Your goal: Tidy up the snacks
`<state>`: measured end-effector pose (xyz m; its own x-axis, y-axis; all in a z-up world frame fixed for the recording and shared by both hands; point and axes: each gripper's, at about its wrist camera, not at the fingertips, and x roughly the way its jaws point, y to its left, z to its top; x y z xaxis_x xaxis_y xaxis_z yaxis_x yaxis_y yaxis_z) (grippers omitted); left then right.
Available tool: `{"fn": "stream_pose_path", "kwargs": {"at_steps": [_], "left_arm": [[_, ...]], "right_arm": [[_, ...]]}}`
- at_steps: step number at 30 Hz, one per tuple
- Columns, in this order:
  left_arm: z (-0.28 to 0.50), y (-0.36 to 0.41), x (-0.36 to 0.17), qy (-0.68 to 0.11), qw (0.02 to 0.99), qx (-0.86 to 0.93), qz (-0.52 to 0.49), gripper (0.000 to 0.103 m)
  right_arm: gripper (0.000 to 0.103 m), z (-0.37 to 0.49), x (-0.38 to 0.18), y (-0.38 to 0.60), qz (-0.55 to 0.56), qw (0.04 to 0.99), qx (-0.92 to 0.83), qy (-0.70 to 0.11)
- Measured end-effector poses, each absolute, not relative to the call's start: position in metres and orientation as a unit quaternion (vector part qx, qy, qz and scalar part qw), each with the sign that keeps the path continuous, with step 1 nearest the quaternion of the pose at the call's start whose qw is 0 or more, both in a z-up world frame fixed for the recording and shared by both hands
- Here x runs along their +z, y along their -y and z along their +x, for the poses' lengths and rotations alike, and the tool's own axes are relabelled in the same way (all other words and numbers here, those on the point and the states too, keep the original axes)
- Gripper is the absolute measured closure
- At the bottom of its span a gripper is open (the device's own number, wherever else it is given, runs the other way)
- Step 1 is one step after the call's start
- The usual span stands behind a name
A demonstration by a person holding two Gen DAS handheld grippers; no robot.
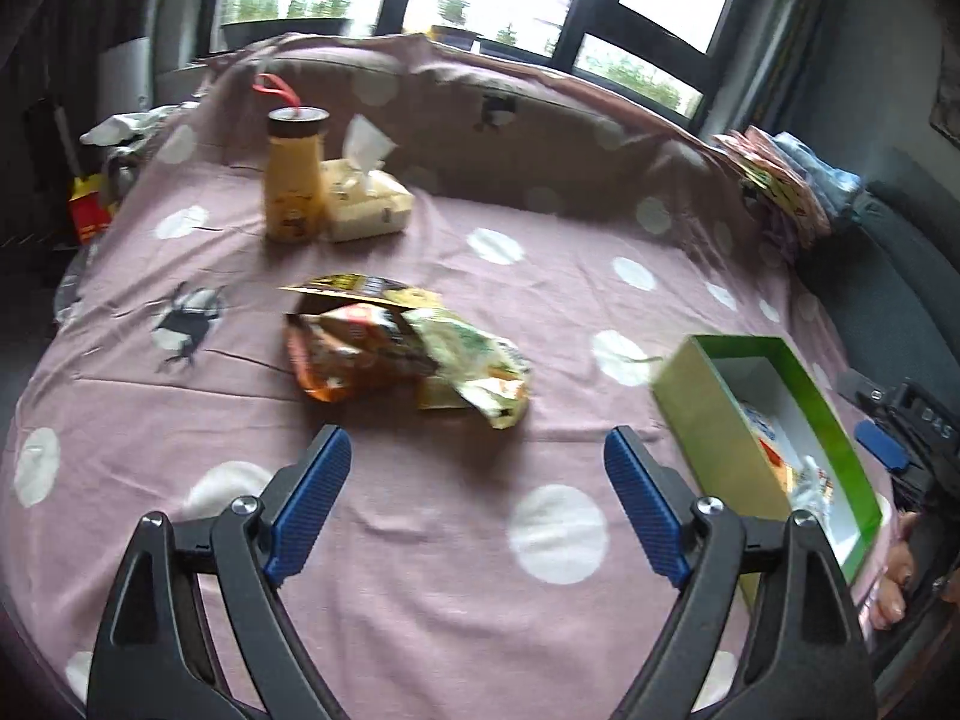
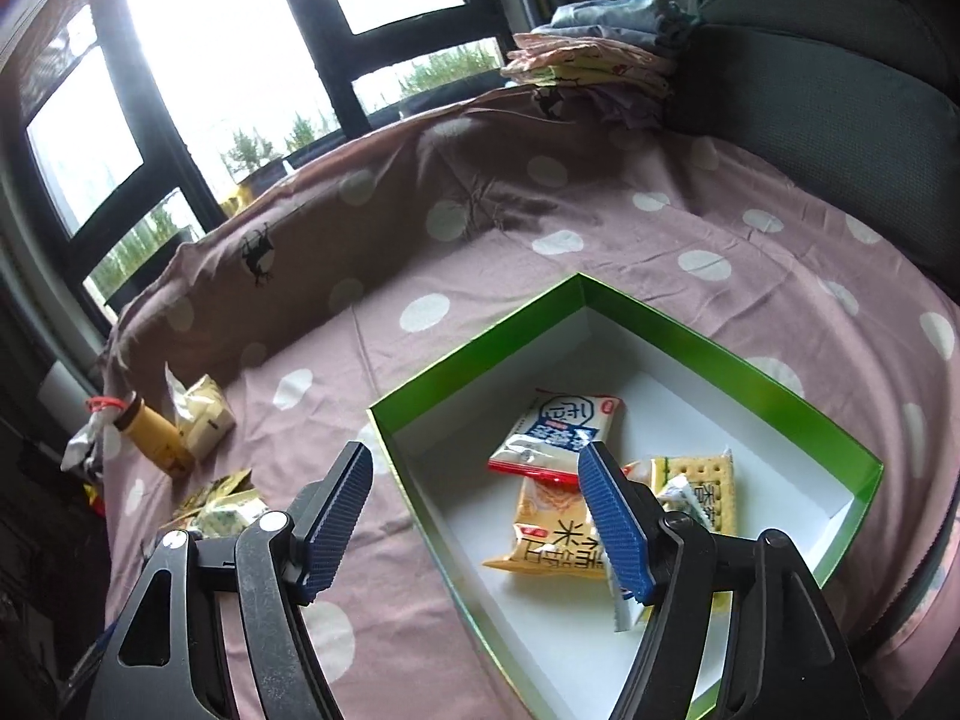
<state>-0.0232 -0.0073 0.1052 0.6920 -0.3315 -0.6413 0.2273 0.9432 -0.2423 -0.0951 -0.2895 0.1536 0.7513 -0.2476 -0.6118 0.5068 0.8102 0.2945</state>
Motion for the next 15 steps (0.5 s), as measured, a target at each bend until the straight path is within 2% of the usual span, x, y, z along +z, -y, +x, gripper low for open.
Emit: {"fn": "stream_pose_path", "kwargs": {"at_steps": [10,15], "left_arm": [[0.010,-0.084,0.073,-0.389,0.905,-0.031,-0.170,0.016],[0.017,-0.113,0.059,-0.414,0.879,0.001,-0.235,0.016]], "right_arm": [[0.027,-0.046,0.136,0.218,0.181,0.924,-0.117,-0.316],[0.027,-0.022,0.119,0.197,0.271,0.898,-0.022,-0.346]]}}
